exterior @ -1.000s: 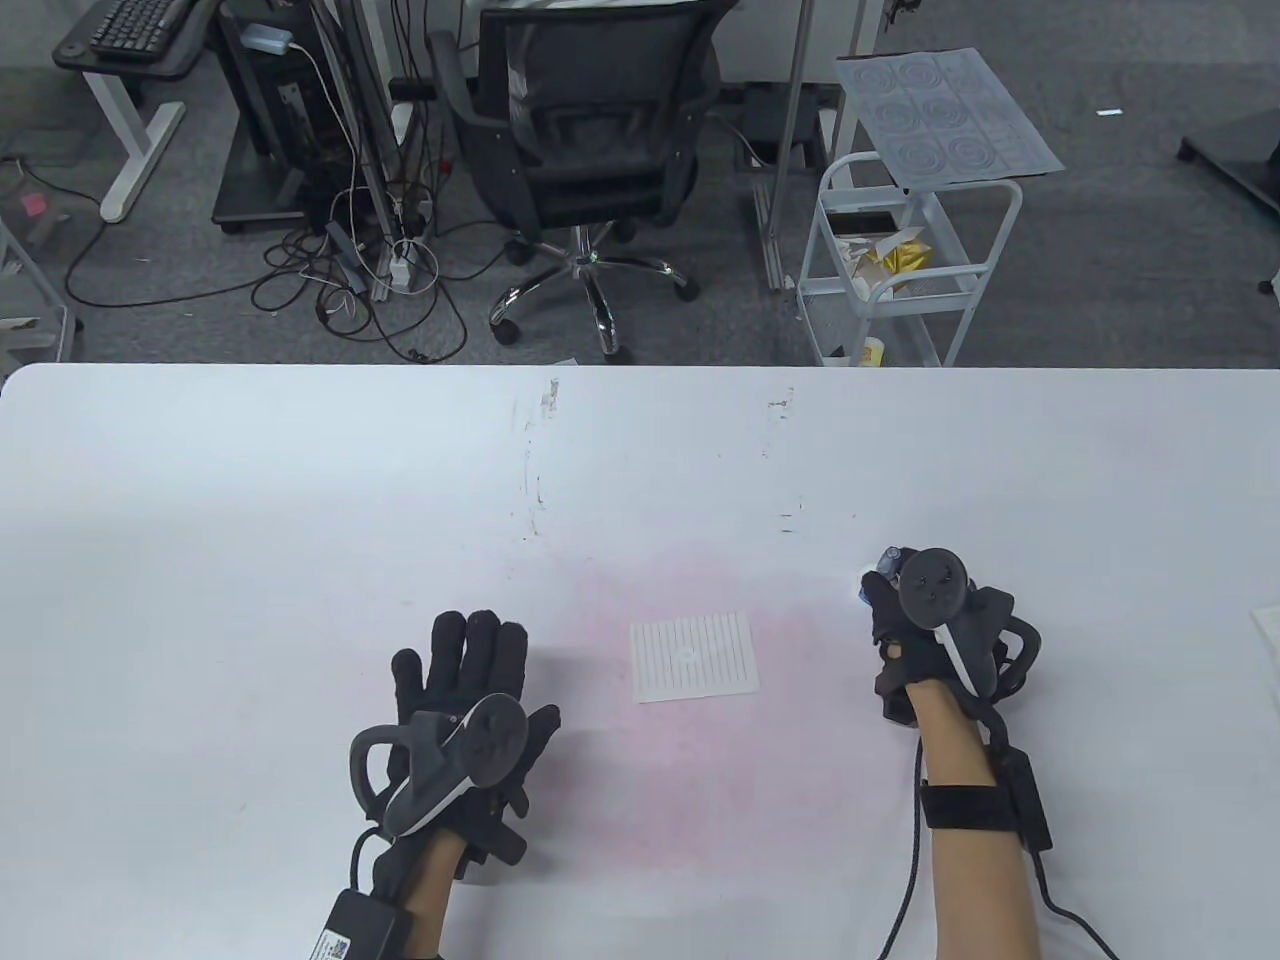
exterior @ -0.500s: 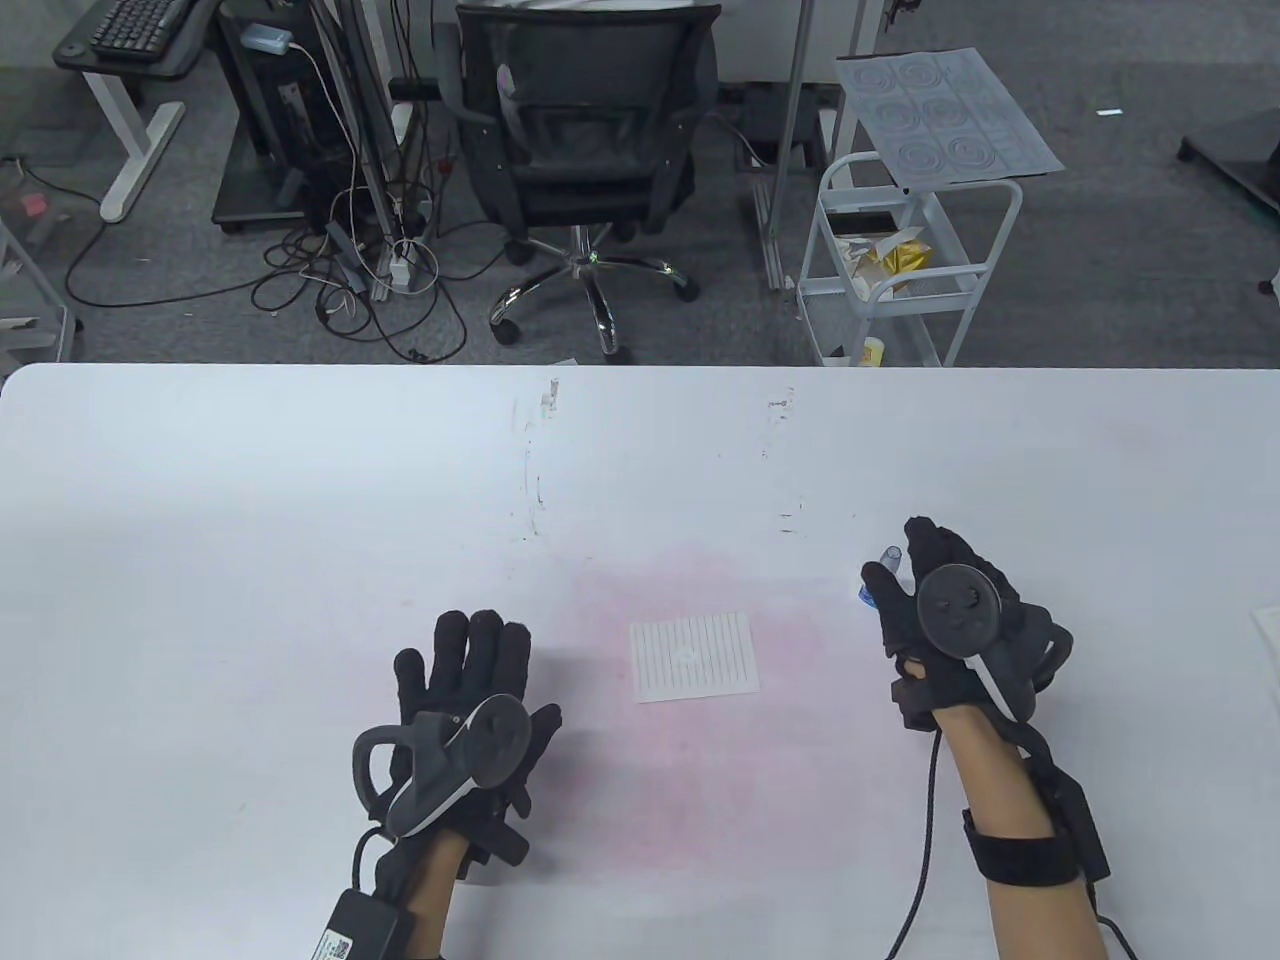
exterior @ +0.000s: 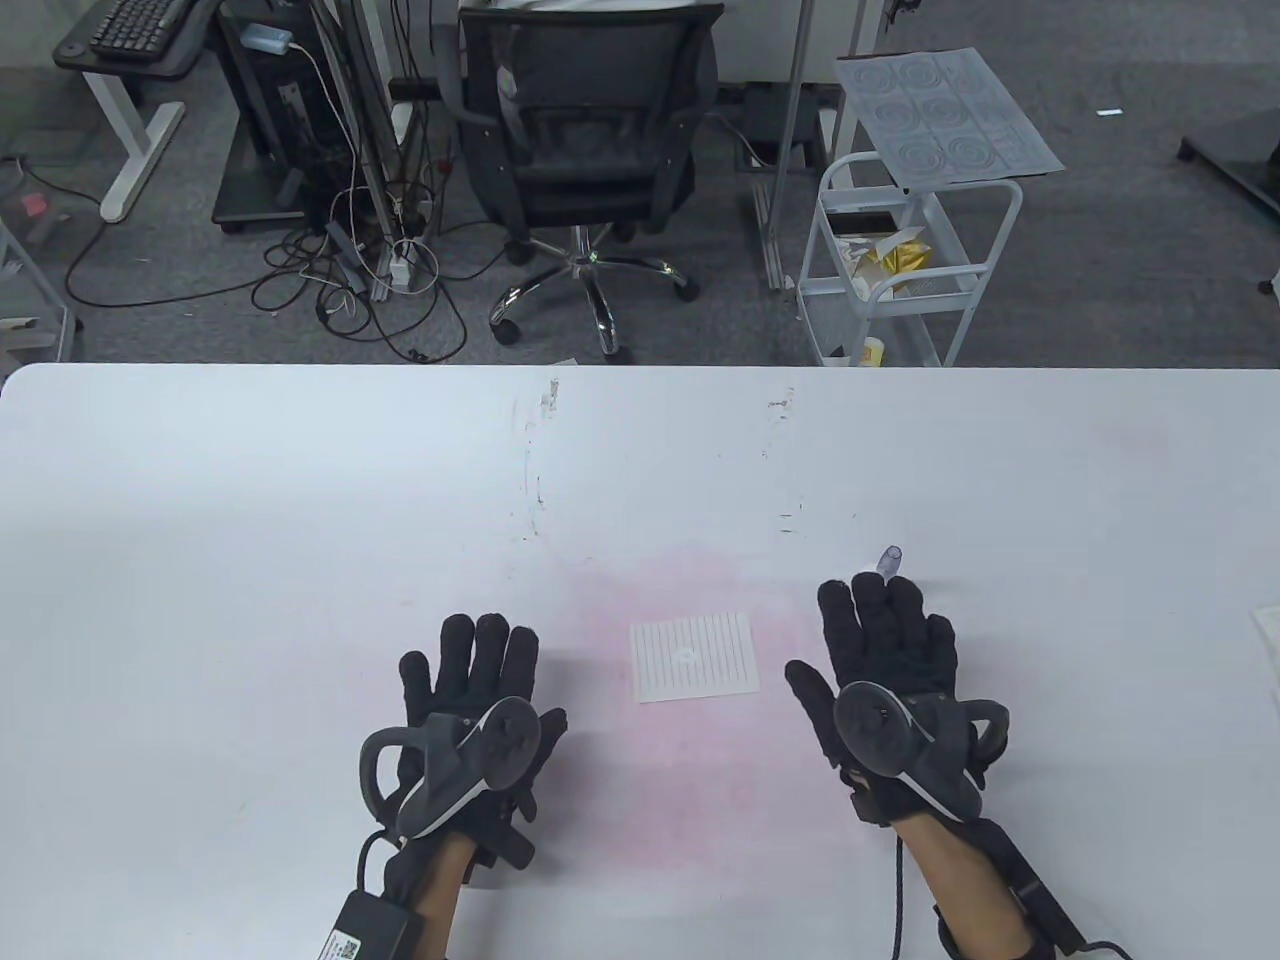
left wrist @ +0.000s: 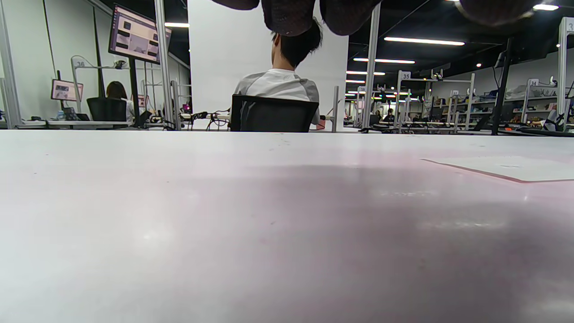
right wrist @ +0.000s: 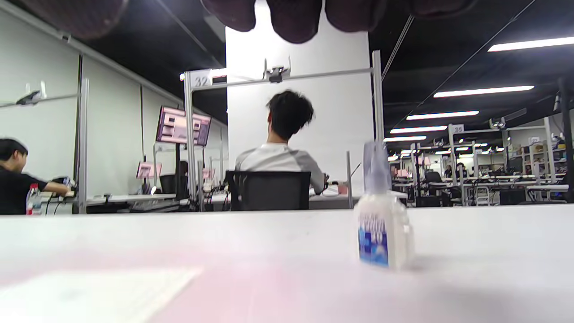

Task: Brush correction fluid to cover black text

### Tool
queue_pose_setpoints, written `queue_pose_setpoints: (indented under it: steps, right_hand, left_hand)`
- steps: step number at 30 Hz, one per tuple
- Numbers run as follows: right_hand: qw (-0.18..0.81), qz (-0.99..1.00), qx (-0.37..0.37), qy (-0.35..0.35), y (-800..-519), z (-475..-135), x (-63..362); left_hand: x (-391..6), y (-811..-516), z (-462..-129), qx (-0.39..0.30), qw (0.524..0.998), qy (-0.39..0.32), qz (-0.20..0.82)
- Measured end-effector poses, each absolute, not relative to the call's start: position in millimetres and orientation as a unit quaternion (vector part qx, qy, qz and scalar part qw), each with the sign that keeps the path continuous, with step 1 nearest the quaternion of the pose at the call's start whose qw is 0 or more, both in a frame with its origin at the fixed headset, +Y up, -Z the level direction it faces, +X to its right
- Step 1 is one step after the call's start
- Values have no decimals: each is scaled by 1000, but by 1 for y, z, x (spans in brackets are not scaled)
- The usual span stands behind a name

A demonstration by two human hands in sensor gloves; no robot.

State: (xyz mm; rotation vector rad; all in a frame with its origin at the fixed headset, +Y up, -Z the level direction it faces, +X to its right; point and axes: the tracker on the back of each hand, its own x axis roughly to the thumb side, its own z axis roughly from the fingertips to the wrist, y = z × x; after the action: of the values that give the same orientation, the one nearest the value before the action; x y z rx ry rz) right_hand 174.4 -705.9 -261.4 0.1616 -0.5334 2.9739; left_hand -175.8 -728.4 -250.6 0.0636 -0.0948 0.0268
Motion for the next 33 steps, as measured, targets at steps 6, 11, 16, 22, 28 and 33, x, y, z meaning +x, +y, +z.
queue_pose_setpoints:
  steps: [6, 11, 16, 22, 28, 33]
  right_hand:
    - [16, 992, 60, -107, -726, -264, 168]
    - [-2, 999, 47, -15, -748, -266, 165]
    - [-16, 999, 45, 7, -755, -266, 163]
    - [-6, 999, 48, -7, -756, -267, 163]
    - [-3, 999, 46, -7, -755, -267, 163]
    - [-3, 999, 47, -7, -755, -267, 163]
  left_hand:
    - [-174, -730, -251, 26, 998, -50, 12]
    - [-171, -733, -251, 20, 998, -54, 7]
    - [-168, -733, -251, 20, 998, -60, 7]
    - [-168, -733, -251, 18, 998, -61, 3]
    - [-168, -733, -251, 17, 998, -60, 2]
    - [-169, -734, -251, 17, 998, -58, 3]
